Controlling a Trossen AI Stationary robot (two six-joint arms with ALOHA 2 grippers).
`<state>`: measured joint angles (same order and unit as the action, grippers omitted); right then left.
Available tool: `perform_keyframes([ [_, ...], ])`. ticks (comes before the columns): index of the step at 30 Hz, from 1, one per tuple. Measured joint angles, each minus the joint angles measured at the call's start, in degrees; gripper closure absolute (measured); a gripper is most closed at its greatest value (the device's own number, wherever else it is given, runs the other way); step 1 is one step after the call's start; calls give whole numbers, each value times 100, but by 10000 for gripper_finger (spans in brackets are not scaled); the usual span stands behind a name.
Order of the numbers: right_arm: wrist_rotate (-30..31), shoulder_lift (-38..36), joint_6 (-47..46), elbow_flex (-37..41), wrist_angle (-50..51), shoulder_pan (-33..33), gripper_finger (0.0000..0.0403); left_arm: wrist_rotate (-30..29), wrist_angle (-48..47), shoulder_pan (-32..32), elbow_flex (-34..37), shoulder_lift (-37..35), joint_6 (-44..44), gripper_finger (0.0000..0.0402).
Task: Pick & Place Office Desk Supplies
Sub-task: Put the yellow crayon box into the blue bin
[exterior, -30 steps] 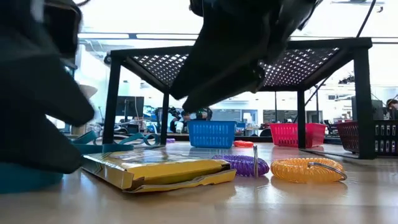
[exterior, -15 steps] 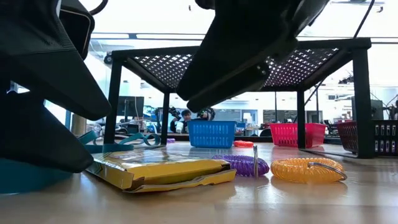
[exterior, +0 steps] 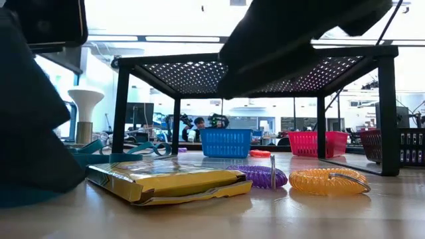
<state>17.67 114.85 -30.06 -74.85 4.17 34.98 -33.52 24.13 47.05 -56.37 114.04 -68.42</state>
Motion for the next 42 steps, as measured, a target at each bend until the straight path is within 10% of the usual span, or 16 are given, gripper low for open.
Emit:
perform_keyframes([
  [8, 39, 0, 168, 0, -238, 289, 222, -94, 456, 0, 0, 1, 1790, 218],
  [15, 308, 0, 188, 0, -310, 469, 222, -1455, 333, -32, -15, -19, 3773, 218],
  [23, 295, 0, 42, 0, -298, 818, 222, -686, -737, -457, -19, -22, 3216, 218],
  [42, 395, 0, -1468, -4, 808, 1642, 222, -36, -10, -764, -25, -37, 2188, 218],
])
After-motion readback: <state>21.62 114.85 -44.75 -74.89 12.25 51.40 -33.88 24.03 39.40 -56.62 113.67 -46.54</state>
